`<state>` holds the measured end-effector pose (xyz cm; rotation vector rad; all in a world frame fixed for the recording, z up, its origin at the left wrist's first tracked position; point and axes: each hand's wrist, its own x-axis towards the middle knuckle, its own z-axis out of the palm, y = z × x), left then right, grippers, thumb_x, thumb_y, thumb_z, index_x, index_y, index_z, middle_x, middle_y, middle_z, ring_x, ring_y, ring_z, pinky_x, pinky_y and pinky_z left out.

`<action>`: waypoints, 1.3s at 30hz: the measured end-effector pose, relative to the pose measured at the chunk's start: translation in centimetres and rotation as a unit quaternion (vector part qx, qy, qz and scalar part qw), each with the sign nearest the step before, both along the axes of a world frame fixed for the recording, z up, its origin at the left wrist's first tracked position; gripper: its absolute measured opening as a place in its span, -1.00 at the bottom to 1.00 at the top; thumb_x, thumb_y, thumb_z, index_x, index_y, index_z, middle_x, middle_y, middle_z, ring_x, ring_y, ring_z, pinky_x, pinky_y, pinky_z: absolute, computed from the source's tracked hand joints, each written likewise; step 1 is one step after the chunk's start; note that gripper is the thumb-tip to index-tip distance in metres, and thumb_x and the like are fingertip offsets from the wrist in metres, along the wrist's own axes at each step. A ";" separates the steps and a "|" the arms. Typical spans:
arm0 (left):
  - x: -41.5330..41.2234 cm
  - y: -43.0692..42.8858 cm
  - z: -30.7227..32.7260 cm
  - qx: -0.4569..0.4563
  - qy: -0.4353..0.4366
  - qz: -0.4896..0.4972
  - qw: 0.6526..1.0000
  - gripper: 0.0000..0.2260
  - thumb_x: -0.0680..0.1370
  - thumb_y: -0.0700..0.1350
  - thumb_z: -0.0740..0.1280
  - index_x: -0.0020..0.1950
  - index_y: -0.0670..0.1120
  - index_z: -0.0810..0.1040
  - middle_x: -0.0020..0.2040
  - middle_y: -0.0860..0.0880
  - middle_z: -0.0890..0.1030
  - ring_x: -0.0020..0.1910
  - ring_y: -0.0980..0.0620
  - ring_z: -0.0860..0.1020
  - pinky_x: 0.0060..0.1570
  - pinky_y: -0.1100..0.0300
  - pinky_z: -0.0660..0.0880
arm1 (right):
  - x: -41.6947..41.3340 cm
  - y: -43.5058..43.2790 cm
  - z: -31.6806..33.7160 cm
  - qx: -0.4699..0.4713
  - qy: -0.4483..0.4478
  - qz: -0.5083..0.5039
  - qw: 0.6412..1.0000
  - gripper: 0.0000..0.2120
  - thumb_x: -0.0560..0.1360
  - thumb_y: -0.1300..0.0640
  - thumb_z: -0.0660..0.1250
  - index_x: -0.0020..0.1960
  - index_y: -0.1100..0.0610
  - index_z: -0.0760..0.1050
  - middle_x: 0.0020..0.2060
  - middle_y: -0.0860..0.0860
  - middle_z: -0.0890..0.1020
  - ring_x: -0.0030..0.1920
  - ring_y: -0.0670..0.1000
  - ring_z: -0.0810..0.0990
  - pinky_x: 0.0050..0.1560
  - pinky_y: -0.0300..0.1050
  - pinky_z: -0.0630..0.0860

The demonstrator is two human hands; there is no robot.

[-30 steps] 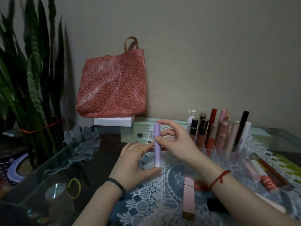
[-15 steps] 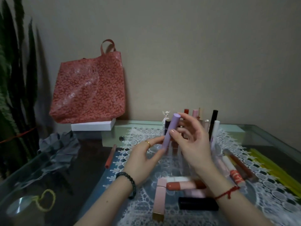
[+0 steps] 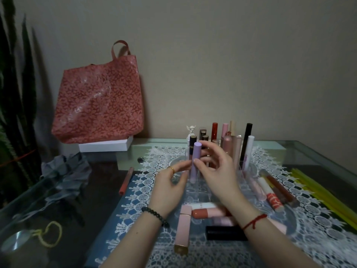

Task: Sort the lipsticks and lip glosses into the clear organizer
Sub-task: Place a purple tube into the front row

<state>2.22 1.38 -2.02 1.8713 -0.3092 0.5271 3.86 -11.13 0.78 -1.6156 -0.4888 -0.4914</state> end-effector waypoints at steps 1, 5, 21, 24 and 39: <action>-0.1 -0.1 0.0 0.001 0.001 0.000 1.000 -0.72 0.50 -0.22 0.28 0.08 0.14 0.55 0.05 0.25 0.58 0.09 0.35 0.48 0.12 0.43 0.39 | 0.1 0.0 -0.1 -0.001 0.003 -0.001 1.000 -0.56 0.39 0.35 0.37 0.11 -0.11 0.46 -0.06 0.00 0.58 -0.16 -0.12 0.61 -0.18 -0.37 0.53; -0.2 0.0 -0.1 -0.002 0.008 -0.003 1.000 -0.71 0.50 -0.21 0.28 0.11 0.13 0.53 0.07 0.25 0.57 0.09 0.38 0.47 0.06 0.55 0.35 | 0.3 0.1 -0.5 -0.008 0.024 -0.006 1.000 -0.53 0.38 0.34 0.38 0.07 -0.18 0.45 -0.07 -0.04 0.59 -0.12 -0.10 0.61 -0.16 -0.35 0.55; -0.5 0.0 0.3 -0.006 0.017 0.017 1.000 -0.72 0.49 -0.22 0.29 0.12 0.08 0.54 0.01 0.19 0.60 0.04 0.35 0.50 0.13 0.36 0.40 | 0.1 0.0 -0.7 -0.069 0.022 0.000 0.997 -0.51 0.37 0.34 0.39 -0.05 -0.26 0.40 -0.17 -0.06 0.60 -0.16 -0.20 0.58 -0.18 -0.40 0.53; -0.5 0.1 0.3 -0.009 0.022 0.016 1.000 -0.72 0.49 -0.21 0.29 0.12 0.09 0.54 0.02 0.19 0.60 0.05 0.34 0.50 0.14 0.33 0.40 | 0.0 0.0 -0.9 -0.072 0.026 0.011 0.997 -0.49 0.37 0.34 0.38 -0.04 -0.27 0.39 -0.18 -0.06 0.59 -0.16 -0.21 0.59 -0.16 -0.36 0.55; -0.6 0.3 0.1 -0.019 0.014 0.011 1.000 -0.70 0.48 -0.20 0.30 0.05 0.20 0.50 0.03 0.25 0.57 0.00 0.38 0.49 -0.07 0.54 0.41 | -1.2 -1.3 0.9 -0.040 0.016 0.000 0.999 -0.62 0.37 0.31 0.40 0.09 -0.02 0.46 -0.17 -0.05 0.55 -0.16 -0.19 0.56 -0.12 -0.38 0.54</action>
